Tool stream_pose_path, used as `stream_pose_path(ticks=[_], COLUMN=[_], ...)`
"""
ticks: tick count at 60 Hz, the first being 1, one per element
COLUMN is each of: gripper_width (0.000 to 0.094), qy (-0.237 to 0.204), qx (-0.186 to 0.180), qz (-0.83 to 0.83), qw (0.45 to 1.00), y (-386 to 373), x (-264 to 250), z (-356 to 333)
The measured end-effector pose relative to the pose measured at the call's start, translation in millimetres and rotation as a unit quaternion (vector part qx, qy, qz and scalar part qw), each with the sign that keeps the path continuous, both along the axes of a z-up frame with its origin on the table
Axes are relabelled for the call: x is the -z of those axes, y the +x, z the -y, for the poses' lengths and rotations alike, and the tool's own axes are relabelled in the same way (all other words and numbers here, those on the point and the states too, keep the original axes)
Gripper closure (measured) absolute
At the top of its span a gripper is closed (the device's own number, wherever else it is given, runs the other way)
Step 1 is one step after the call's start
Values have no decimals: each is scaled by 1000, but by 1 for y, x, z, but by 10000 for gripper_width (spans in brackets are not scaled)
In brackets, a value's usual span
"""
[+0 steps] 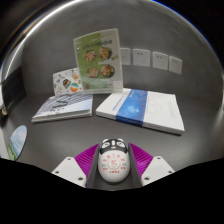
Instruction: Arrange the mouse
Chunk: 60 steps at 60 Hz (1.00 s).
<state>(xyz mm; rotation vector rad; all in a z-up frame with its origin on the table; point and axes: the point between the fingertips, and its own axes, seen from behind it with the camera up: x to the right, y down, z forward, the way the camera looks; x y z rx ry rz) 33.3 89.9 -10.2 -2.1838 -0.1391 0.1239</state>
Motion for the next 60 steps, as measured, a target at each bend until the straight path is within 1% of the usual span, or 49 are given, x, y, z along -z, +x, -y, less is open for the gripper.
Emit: stream_pose_path(ticks=[3,7,8,9,14,17,21,25,28,31,33,36,38,41,43,45,47,53,60], gripper_width=[403,463,459,511,544,548,547,548,549,549,551,553,554,553,551,552,552,552,551], qy=[5,5,5,3,-1,20,50,95,127,154,161,171,166,146,130,111,93,62,33], qx=[16,26,31,37,61,88,109,125,129,124,118,106,95,79,71,69,72,83,91], qz=[-8,6,4,3,4,0,-6,-9,-3,-8,-15,-32,-33,-26,-19,-13,-8,19,32], qw=[1000,1000,999,999,998,996,993,988,983,980,980,979,981,986,989,991,993,994,995], y=[1,3,3,3,6,7,-11,-53,-99,-154,-194,-258,-296,-345,-370,-390,-401,-417,-425], x=[1,1,1,0,-4,-21,-58,-106,-139,-162,-174,-179,-171,-149,-130,-105,-89,-44,-14], z=[-1,-3,-3,-4,2,8,25,46,61,75,81,89,92,95,97,100,100,103,101])
